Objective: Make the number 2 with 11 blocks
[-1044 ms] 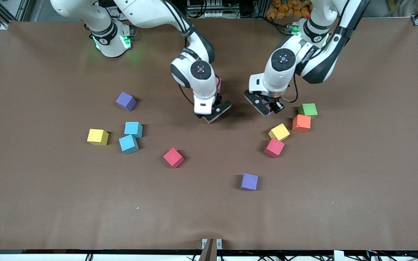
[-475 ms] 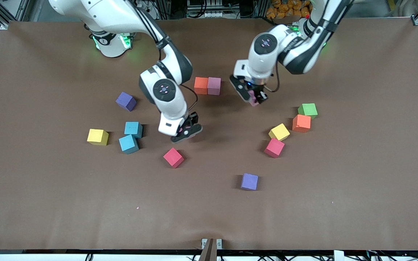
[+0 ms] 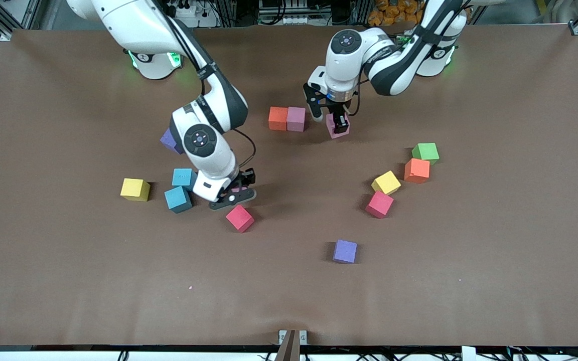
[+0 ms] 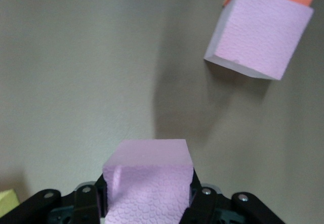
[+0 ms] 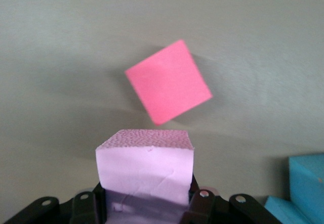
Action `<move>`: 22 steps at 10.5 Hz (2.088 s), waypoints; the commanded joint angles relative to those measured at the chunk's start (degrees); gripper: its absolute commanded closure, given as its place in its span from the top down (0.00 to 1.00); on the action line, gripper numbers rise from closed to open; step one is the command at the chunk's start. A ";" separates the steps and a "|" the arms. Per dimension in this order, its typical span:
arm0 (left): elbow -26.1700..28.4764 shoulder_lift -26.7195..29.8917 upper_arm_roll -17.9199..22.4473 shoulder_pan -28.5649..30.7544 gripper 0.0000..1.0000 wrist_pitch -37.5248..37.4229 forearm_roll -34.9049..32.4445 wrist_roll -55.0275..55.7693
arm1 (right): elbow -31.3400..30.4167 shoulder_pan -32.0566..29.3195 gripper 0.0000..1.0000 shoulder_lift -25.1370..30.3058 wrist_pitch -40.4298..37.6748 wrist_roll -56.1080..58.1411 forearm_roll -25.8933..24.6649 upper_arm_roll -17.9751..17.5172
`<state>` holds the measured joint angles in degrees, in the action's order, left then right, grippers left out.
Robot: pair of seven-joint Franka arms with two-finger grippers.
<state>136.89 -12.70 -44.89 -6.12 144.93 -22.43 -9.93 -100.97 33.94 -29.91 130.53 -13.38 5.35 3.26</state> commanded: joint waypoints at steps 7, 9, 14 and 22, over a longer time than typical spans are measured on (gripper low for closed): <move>-3.38 -9.62 0.51 -5.21 0.01 1.85 -8.59 -0.62 | -0.81 -0.54 0.12 0.73 -2.12 -13.41 -0.43 -0.36; -4.52 -10.50 1.74 -6.18 0.01 1.85 -9.29 -2.45 | -0.81 -0.54 0.12 0.47 -2.12 -15.35 -0.43 -0.45; -6.90 -12.88 2.97 -7.06 0.01 1.85 -9.29 -5.98 | -0.80 -0.45 0.12 0.46 -2.21 -19.22 0.18 -0.54; -8.22 -14.46 3.14 -8.99 0.01 1.85 -9.38 -6.42 | 1.13 0.25 0.13 0.38 -2.56 -18.87 0.36 -0.80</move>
<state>129.72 -25.91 -42.45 -14.32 146.36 -30.25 -15.75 -100.12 34.23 -29.97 128.37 -31.36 5.41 2.73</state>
